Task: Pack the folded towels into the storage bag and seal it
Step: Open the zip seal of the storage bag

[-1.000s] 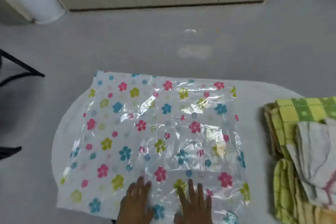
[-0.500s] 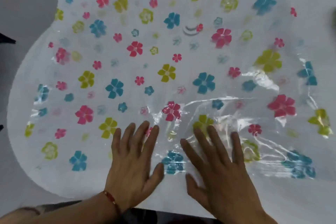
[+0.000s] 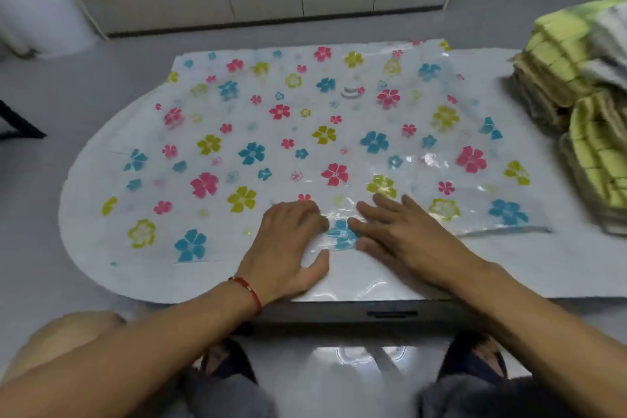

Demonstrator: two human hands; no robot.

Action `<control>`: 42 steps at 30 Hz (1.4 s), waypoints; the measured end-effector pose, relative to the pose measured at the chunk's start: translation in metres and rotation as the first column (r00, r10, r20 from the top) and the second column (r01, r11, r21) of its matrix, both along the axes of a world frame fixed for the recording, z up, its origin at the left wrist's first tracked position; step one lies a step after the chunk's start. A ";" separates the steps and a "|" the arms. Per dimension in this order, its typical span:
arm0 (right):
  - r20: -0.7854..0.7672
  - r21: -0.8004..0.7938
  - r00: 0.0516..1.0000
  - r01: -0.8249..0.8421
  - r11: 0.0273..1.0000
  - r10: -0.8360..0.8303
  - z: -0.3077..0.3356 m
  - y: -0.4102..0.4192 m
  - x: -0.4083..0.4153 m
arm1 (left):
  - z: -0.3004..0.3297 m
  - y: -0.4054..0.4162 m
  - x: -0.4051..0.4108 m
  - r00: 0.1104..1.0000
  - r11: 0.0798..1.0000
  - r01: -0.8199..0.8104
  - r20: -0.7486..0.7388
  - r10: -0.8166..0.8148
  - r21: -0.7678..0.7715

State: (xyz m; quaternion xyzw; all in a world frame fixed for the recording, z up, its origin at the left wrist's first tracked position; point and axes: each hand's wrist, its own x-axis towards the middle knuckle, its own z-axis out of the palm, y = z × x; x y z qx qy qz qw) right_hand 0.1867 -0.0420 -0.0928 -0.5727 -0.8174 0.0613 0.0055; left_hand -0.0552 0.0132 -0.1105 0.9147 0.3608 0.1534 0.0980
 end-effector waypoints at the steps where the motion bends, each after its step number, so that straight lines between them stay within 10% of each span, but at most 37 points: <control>1: 0.028 -0.028 1.000 0.002 1.000 -0.001 0.006 0.002 -0.003 | 0.001 -0.001 0.000 1.000 1.000 0.005 -0.020 -0.005 0.010; 7: -0.225 0.066 0.929 0.316 0.946 -0.295 0.014 -0.029 -0.034 | 0.014 0.010 -0.009 0.975 0.988 0.137 -0.184 -0.121 0.076; 10: -0.561 -0.279 0.591 0.524 0.805 -0.580 0.013 -0.044 -0.060 | 0.020 0.012 0.002 0.919 0.951 0.262 -0.342 -0.195 0.163; 13: -0.589 -0.680 0.226 0.382 0.626 -0.776 0.010 -0.044 -0.076 | 0.019 0.006 0.009 0.927 0.944 0.256 -0.329 -0.179 0.208; 21: -0.689 -0.724 -0.207 0.258 0.640 -0.695 -0.001 -0.020 -0.086 | 0.017 0.011 0.002 0.981 0.989 -0.010 0.188 0.039 -0.151; 28: -0.717 -0.696 -0.230 0.287 0.658 -0.658 -0.001 -0.012 -0.089 | 0.029 0.033 -0.002 0.963 0.824 0.084 0.257 0.077 -0.560; 42: -0.750 -0.661 -0.193 0.250 0.708 -0.633 0.000 -0.013 -0.081 | 0.034 0.047 -0.009 0.967 0.737 0.088 0.236 0.099 -0.670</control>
